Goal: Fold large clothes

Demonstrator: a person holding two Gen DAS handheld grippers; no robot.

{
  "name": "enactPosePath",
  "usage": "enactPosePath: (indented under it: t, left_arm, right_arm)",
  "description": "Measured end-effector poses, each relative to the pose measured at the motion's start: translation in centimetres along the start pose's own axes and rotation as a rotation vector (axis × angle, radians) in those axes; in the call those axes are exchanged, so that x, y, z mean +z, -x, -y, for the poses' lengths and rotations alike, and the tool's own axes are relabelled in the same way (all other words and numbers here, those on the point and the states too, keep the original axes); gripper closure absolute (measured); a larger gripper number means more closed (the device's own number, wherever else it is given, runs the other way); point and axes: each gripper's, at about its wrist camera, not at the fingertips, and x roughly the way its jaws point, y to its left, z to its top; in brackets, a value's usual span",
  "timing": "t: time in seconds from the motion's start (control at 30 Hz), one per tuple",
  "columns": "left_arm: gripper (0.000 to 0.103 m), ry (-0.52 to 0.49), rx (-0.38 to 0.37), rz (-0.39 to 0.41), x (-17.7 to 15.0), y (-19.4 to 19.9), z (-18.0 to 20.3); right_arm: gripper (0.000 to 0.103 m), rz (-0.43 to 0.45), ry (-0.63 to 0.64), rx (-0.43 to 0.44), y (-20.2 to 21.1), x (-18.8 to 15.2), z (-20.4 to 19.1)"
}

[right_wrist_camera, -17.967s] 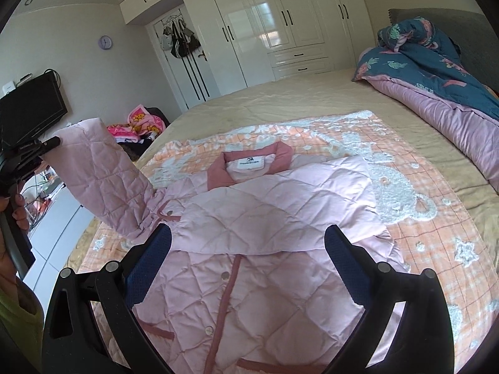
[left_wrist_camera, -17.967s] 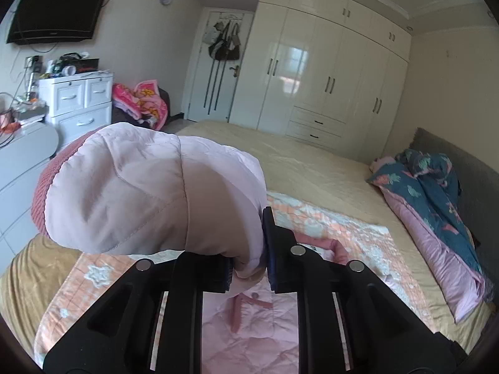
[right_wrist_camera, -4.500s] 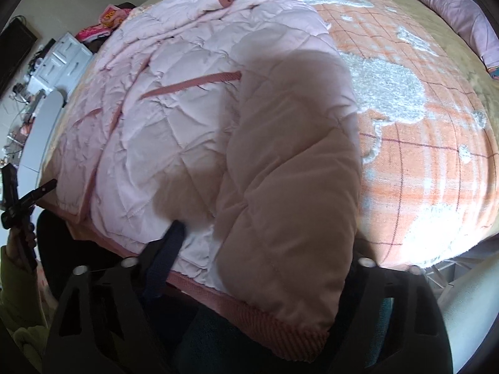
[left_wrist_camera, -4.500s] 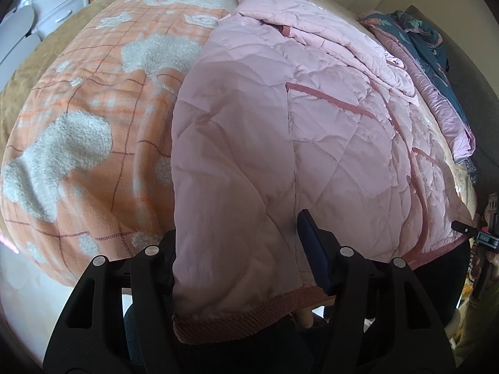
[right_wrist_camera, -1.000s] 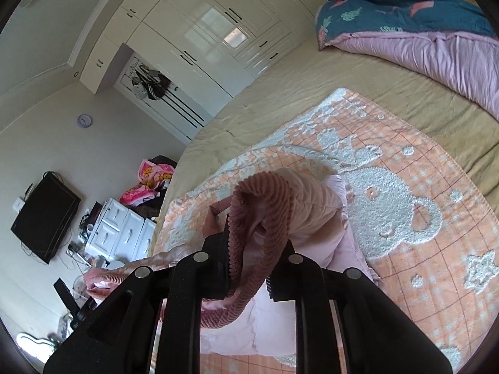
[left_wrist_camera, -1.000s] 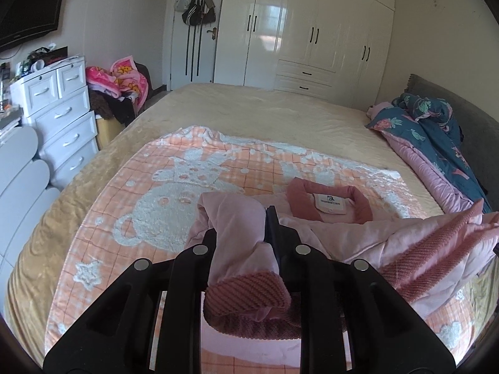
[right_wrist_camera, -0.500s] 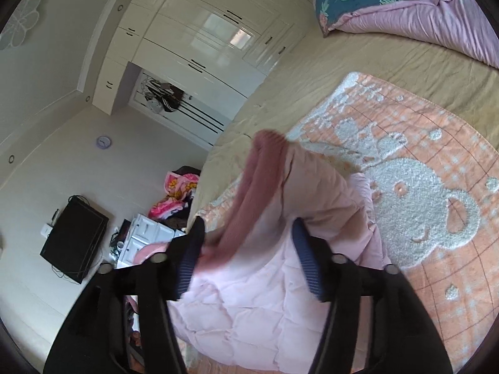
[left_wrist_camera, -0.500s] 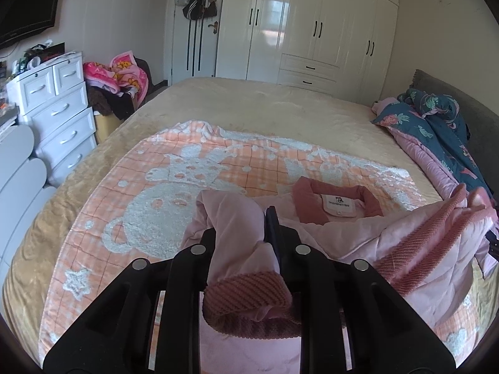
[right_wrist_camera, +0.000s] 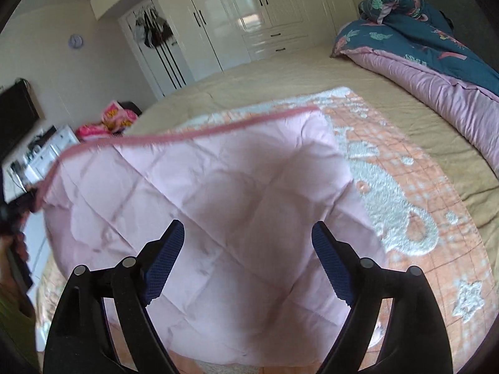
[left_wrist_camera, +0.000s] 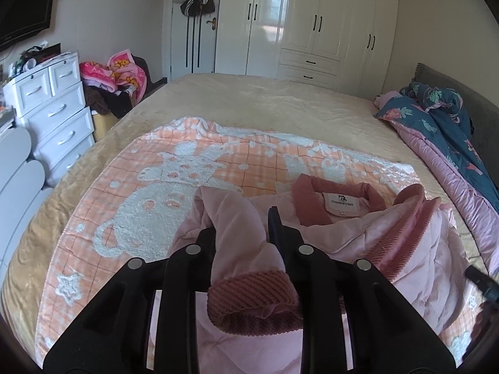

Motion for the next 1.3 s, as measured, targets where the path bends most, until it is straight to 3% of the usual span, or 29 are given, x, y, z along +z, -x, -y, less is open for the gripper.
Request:
enactPosePath:
  t: [0.07, 0.13, 0.2, 0.27, 0.53, 0.63, 0.77, 0.9, 1.0, 1.13, 1.3]
  left_arm:
    - [0.081, -0.001, -0.003, 0.004, 0.0, 0.1, 0.2]
    - [0.069, 0.005, -0.020, 0.010, 0.0, 0.2, 0.2]
    - [0.052, 0.012, -0.042, 0.011, -0.1, 0.3, 0.2]
    - [0.042, 0.014, -0.057, 0.022, -0.1, 0.7, 0.6]
    - [0.016, -0.012, -0.075, 0.111, -0.1, 4.2, 1.4]
    - [0.014, -0.017, -0.040, 0.163, -0.7, 6.0, 0.4]
    - [0.009, 0.019, 0.004, 0.157, -2.7, 6.5, -2.4]
    - [0.009, 0.045, 0.013, 0.045, -5.8, 4.1, -5.0]
    - [0.009, 0.056, -0.031, -0.033, -8.0, 1.7, -6.3]
    - [0.009, 0.062, -0.083, -0.092, -8.9, -1.0, -6.8]
    - [0.010, 0.080, -0.123, -0.156, -10.0, -3.9, -6.6]
  right_arm:
    - [0.018, -0.013, 0.016, -0.007, -0.9, -0.9, -0.2]
    - [0.015, -0.016, 0.025, 0.016, -1.2, -1.5, -0.2]
    - [0.013, -0.008, 0.042, 0.031, -1.1, -1.8, -0.3]
    - [0.012, 0.001, 0.049, 0.037, -0.6, -1.8, -0.4]
    - [0.007, 0.098, 0.044, 0.002, 2.4, -1.1, 0.3]
    - [0.005, 0.129, 0.059, -0.047, 3.7, -0.8, 0.7]
    - [0.005, 0.134, 0.088, -0.111, 4.4, -0.7, 1.2]
    - [0.004, 0.090, 0.107, -0.150, 3.5, -0.2, 1.9]
    - [0.004, 0.031, 0.115, -0.158, 1.7, -0.2, 2.7]
    - [0.004, -0.024, 0.092, -0.163, -0.1, -0.4, 4.0]
    - [0.007, -0.052, 0.081, -0.110, -1.4, -0.7, 4.9]
